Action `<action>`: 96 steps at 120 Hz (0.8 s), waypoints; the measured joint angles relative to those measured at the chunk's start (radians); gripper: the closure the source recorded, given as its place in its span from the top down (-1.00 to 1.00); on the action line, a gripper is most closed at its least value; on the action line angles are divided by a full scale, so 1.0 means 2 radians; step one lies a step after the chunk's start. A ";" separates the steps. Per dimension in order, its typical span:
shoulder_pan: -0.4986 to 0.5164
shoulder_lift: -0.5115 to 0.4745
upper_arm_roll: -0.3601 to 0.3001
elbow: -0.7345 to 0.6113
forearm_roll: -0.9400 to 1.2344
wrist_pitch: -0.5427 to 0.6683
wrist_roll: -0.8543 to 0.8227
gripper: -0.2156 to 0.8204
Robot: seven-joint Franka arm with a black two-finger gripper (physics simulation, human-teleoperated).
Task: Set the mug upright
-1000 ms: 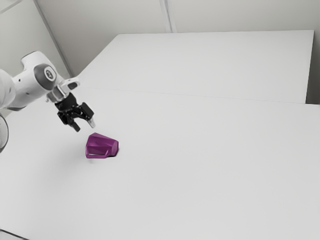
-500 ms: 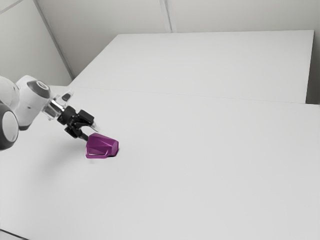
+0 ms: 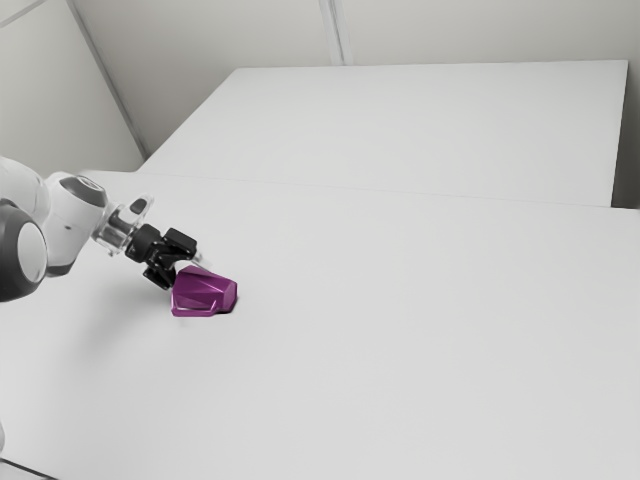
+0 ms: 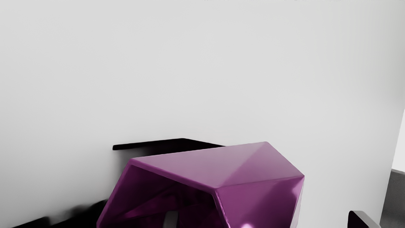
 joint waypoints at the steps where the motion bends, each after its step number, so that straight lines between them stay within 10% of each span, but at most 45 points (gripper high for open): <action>1: 0.000 0.000 0.000 0.000 -0.001 0.000 0.000 0.50; 61: 0.000 -0.002 0.000 -0.005 -0.022 -0.016 -0.013 -0.65; 96: -0.005 -0.007 -0.001 -0.011 -0.046 -0.020 -0.017 -0.84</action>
